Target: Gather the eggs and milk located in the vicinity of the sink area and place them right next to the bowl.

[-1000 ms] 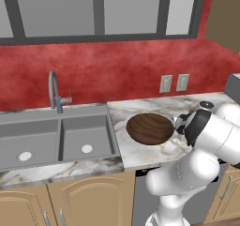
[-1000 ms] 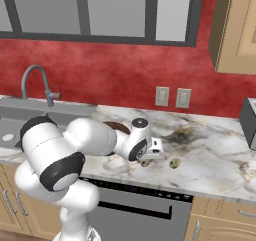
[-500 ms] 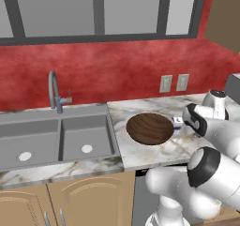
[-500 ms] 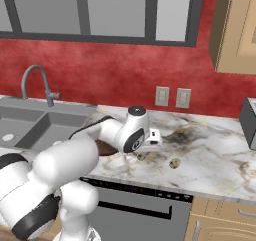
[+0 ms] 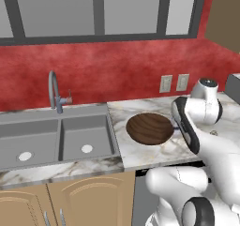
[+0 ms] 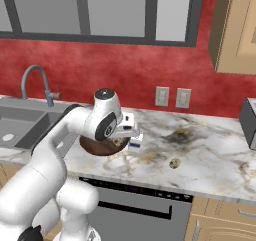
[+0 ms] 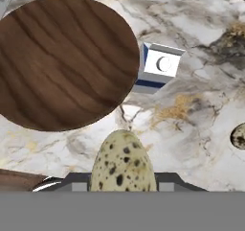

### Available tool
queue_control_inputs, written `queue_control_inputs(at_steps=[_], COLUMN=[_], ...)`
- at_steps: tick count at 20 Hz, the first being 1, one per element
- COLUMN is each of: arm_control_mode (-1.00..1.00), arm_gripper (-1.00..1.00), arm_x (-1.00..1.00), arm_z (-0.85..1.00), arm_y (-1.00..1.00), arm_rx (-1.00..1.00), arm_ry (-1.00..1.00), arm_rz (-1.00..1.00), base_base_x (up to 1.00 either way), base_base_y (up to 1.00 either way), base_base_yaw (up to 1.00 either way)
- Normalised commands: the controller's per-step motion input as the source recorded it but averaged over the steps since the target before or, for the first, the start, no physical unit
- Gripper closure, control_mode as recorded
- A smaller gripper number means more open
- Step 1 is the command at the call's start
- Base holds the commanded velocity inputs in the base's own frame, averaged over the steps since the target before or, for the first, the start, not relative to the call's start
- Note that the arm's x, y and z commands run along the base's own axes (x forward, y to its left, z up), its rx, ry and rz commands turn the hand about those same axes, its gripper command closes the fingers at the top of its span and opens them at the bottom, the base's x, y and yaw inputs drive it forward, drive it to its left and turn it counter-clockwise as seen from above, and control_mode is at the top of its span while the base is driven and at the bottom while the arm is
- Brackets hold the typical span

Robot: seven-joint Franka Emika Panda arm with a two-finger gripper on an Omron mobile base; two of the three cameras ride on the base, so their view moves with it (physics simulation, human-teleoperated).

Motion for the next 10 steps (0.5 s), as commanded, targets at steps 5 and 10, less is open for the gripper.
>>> queue_control_inputs(at_steps=[5, 10], arm_control_mode=[-1.0, -1.0], arm_gripper=[1.0, 1.0], arm_x=[0.14, 0.62], arm_z=[-0.01, -0.18], arm_y=[1.0, 0.76], arm_rx=[-0.01, 0.0], arm_ry=[-0.01, 0.0], arm_rz=[0.0, 0.0], base_base_x=[0.0, 0.0], base_base_y=[0.0, 0.0], base_base_yaw=[0.0, 0.0])
